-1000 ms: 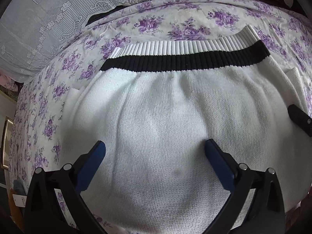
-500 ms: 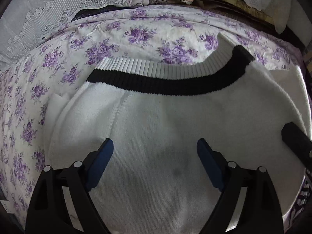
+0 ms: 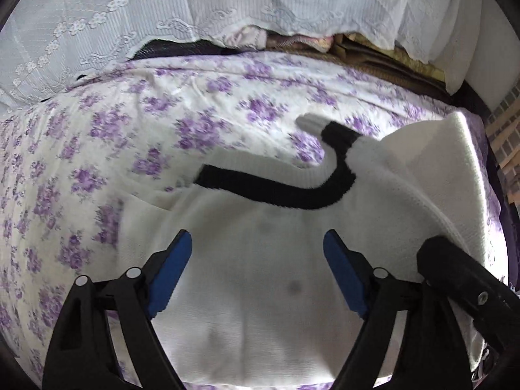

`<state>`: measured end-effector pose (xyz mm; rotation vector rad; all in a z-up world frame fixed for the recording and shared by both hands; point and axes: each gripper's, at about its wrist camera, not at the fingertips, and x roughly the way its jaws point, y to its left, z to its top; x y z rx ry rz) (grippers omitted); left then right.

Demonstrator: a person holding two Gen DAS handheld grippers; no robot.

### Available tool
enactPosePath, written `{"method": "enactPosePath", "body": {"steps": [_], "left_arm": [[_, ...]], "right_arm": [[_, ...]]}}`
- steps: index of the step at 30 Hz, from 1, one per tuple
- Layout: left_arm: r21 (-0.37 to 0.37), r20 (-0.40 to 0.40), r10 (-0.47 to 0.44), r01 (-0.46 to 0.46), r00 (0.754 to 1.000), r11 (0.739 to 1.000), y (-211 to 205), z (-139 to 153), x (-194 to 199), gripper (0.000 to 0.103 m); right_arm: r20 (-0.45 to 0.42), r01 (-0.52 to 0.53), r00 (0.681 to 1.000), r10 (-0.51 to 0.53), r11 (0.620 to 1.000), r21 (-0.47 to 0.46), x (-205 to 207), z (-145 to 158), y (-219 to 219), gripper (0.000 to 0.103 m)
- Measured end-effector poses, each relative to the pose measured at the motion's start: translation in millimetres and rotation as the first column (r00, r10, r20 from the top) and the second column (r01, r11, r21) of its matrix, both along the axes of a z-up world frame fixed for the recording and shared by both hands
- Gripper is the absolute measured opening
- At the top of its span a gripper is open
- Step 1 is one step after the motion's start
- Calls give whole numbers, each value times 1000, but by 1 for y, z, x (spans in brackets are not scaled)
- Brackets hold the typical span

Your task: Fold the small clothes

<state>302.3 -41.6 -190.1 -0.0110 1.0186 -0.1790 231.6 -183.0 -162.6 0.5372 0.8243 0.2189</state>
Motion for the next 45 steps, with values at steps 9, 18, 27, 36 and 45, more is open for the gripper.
{"method": "enactPosePath", "body": {"steps": [9,18,27,36,45], "left_arm": [[76,-31,116,-113,993,991,92,-17,4,75],[-155,-198,133,-165,971,974,140,-50,-7,76],[-254,-245,40,-104,969,962,120,-40,5,77],[-354,-285,-24,-82,958,932,123,-31,-14,81],[-260,-372,-24,-80,928,962,94,-57,-7,87]], "right_arm": [[-75,-81,994,81,997,7,26,-24,92,19],[-107,-141,984,146,989,52,12,-42,89,40],[11,-233,972,235,967,-106,-41,-16,66,58],[27,-381,914,404,880,-284,-105,-26,80,73],[46,-322,902,430,738,-593,-110,-59,117,76]]}}
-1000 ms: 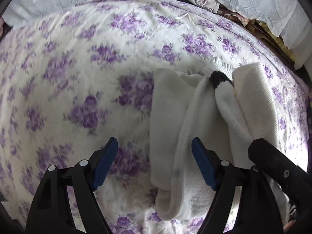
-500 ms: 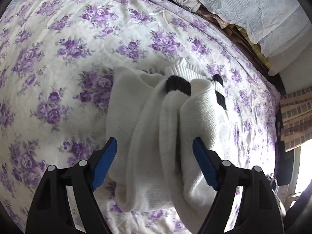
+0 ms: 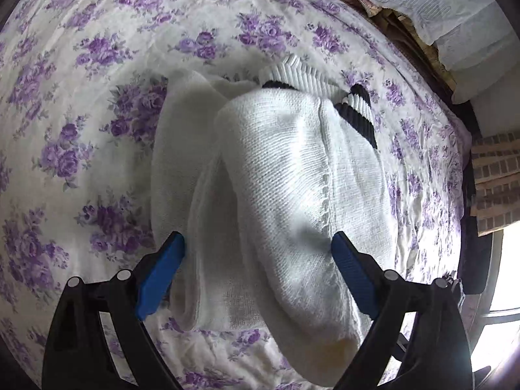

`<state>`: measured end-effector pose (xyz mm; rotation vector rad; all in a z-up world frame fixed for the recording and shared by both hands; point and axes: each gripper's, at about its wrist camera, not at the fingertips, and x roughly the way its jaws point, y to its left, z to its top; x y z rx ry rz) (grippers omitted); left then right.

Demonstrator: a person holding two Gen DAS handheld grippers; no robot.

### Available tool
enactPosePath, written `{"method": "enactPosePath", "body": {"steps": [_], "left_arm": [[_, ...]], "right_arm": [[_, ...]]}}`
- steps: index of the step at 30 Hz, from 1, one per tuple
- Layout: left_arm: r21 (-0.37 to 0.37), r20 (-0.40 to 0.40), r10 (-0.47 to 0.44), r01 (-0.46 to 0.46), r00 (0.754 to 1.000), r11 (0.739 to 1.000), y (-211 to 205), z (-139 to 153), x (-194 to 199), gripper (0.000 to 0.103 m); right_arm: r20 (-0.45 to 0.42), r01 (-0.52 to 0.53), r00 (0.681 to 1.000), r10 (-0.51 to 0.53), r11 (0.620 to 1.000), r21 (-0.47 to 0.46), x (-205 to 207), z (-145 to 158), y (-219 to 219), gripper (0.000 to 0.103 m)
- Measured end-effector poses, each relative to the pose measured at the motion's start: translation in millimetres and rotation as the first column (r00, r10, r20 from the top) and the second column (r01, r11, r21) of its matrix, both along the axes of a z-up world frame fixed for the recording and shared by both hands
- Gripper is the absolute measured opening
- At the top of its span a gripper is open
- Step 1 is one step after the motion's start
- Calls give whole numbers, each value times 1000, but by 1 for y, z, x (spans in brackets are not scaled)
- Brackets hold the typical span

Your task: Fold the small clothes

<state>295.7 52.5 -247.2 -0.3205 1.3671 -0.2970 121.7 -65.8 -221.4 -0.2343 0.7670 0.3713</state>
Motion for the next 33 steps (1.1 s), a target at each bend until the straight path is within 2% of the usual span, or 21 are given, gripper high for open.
{"method": "enactPosePath", "body": {"steps": [1,4,5,6,7,11,14,16,17,18,20,24,27,30,32,33], "left_arm": [[0,2,3,-3,1000,1000,-2,1,2,84],[23,39,-15,15,999,1000,-10,11,9,57],[43,52,-22,20,998,999,-12,14,12,49],[70,71,-28,23,997,997,-14,18,15,35],[91,88,-35,27,996,996,-16,21,18,30],[163,198,-75,43,977,986,-24,44,19,27],[184,247,-68,22,967,983,-18,59,15,27],[222,258,-63,4,964,975,-9,61,13,32],[226,253,-56,-3,966,974,-5,60,14,40],[213,240,-47,-6,970,977,2,57,14,44],[184,214,-37,-3,976,983,12,52,13,44],[125,161,-45,25,986,992,18,40,11,45],[44,139,-44,38,989,998,17,38,9,59],[22,153,-67,64,986,998,11,44,5,67],[15,162,-83,81,983,997,6,47,5,63],[17,166,-85,84,982,996,3,47,6,49]], "right_arm": [[37,1,999,0,999,-35,1,-2,3,76],[110,-2,994,17,991,-130,9,-8,13,73],[114,-12,993,26,992,-125,12,-7,13,53],[105,-15,994,27,993,-115,17,-5,13,25],[94,-11,995,20,995,-97,23,-2,13,22],[113,9,994,-11,1000,15,34,27,10,18],[97,5,995,-13,997,78,40,41,16,18],[79,-11,997,4,996,87,43,41,25,18],[67,-12,998,6,996,93,44,40,29,18],[48,-7,999,2,995,103,45,37,30,18],[20,5,1000,-8,993,120,46,32,27,17],[26,22,999,-25,991,132,40,35,23,15],[31,22,999,-26,992,121,42,37,26,15],[37,28,999,-33,992,125,40,37,25,15],[36,26,999,-31,991,134,37,35,24,15],[34,26,999,-30,990,138,36,35,24,15]]}}
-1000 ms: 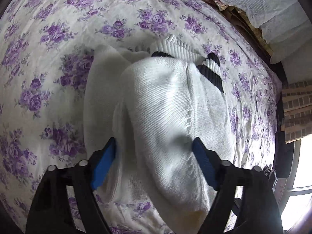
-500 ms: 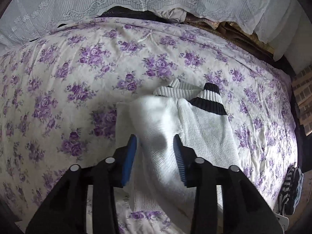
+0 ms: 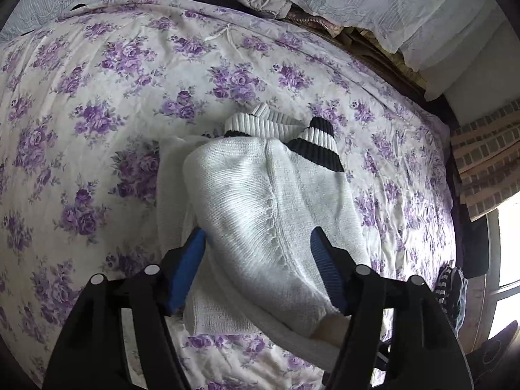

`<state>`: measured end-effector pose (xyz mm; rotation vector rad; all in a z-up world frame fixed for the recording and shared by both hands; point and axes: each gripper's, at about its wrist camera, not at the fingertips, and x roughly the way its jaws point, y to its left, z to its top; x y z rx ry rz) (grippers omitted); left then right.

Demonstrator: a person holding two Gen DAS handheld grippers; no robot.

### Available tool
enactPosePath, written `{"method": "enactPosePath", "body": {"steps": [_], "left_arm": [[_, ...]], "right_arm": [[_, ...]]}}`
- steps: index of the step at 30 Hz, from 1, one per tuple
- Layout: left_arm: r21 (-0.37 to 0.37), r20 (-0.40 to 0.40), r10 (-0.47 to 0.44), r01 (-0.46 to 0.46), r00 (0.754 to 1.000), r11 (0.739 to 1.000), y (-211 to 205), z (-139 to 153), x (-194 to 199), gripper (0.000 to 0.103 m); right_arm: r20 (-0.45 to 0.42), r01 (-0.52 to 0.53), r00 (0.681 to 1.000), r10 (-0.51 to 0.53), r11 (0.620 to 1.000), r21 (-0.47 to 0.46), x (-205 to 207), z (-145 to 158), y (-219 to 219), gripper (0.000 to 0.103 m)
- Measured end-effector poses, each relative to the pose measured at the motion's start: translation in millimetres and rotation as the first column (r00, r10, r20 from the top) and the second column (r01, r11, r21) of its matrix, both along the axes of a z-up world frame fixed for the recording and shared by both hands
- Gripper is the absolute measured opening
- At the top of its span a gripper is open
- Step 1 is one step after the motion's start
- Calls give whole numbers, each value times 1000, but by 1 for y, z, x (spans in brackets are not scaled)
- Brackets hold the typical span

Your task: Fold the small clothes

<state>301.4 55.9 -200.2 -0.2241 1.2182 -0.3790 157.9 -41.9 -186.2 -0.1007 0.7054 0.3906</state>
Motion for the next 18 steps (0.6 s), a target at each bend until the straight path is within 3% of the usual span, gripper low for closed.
{"method": "enactPosePath", "body": {"steps": [1,3,10,13,15,18], "left_arm": [[-1,3,1,-1,1000,1000,-1,0,2,41],[-14,9,20,-20,1000,1000,-1,0,5,11],[-1,162,71,-72,984,997,-8,33,5,9],[99,214,85,-108,973,989,-4,36,5,9],[182,181,91,-124,979,975,7,16,12,10],[229,42,161,-167,986,959,38,-32,23,9]], "right_arm": [[-1,0,1000,0,1000,1,-1,0,0,15],[6,2,1000,-2,1000,5,-2,2,-2,15],[59,5,998,-8,999,54,9,18,1,15],[43,-12,999,8,997,76,19,8,16,13],[-29,-22,999,25,994,104,34,-14,24,12],[-126,-33,991,44,996,86,48,-53,38,12]]}}
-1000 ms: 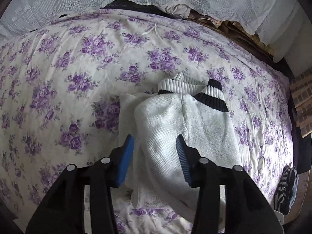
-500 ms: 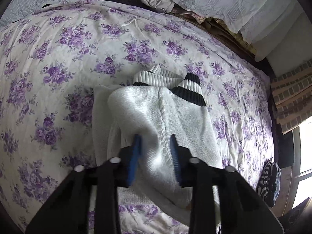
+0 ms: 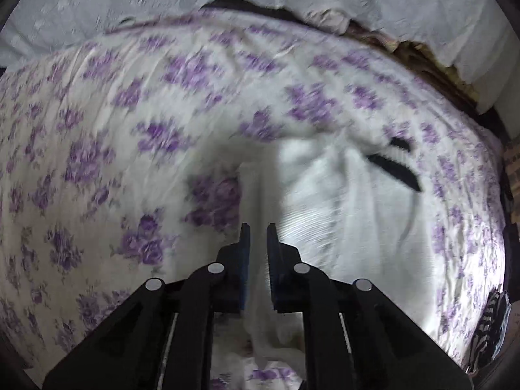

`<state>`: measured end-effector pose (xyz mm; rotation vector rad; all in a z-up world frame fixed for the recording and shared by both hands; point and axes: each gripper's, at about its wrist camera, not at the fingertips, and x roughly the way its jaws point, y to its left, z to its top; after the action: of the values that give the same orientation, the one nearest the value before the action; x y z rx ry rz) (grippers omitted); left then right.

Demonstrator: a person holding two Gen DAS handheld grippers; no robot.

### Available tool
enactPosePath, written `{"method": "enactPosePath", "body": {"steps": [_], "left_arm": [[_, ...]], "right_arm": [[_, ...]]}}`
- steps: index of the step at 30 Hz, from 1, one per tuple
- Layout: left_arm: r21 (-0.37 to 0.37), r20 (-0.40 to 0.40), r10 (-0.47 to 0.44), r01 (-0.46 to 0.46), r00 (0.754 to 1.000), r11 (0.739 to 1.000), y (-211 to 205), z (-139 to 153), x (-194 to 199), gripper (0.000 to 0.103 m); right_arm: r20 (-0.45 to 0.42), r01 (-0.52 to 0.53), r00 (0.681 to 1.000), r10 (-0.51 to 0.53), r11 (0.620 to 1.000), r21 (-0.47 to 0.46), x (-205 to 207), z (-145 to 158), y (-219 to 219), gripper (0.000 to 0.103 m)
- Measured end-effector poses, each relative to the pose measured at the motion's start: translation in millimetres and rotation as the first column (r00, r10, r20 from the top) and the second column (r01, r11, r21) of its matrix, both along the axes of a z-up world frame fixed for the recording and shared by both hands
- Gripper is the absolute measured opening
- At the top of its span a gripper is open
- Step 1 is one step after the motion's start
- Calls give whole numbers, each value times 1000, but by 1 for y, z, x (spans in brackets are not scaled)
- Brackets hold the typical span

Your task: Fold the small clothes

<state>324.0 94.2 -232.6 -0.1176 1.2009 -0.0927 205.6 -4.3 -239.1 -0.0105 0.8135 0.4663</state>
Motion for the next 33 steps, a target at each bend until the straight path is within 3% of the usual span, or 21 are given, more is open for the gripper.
{"method": "enactPosePath", "body": {"steps": [4,7,10,12,15,19,24,27,30,33], "left_arm": [[-8,-69,57,-58,996,998,33,-30,-8,9],[-36,-53,64,-66,997,997,41,-20,-14,9],[-64,5,39,-39,999,997,38,5,-19,10],[-78,42,8,-5,999,997,28,23,-22,19],[-90,84,-60,68,995,994,8,40,-29,31],[-77,93,-152,159,984,984,-32,38,-35,38],[-39,-6,-151,151,988,988,-47,-2,-37,41],[-58,8,-137,138,990,989,-41,-7,-39,42],[-36,14,-129,129,992,991,-43,-13,-37,44],[10,40,-125,125,991,992,-50,-16,-37,47]], "right_arm": [[-12,-53,999,52,998,-39,0,-12,6,13],[-63,-74,995,74,997,-3,9,-9,-2,13],[-61,-100,993,100,995,-11,8,5,-11,20],[-34,-98,995,98,995,-2,-2,18,-22,35],[23,-79,997,78,997,17,-21,33,-47,37],[60,71,996,-72,997,30,-18,51,-86,36],[-34,208,978,-206,974,92,24,38,-114,29],[-107,231,969,-221,968,94,43,16,-116,28],[-129,214,969,-210,977,18,52,-13,-111,29],[-142,230,966,-218,970,75,51,-15,-118,29]]}}
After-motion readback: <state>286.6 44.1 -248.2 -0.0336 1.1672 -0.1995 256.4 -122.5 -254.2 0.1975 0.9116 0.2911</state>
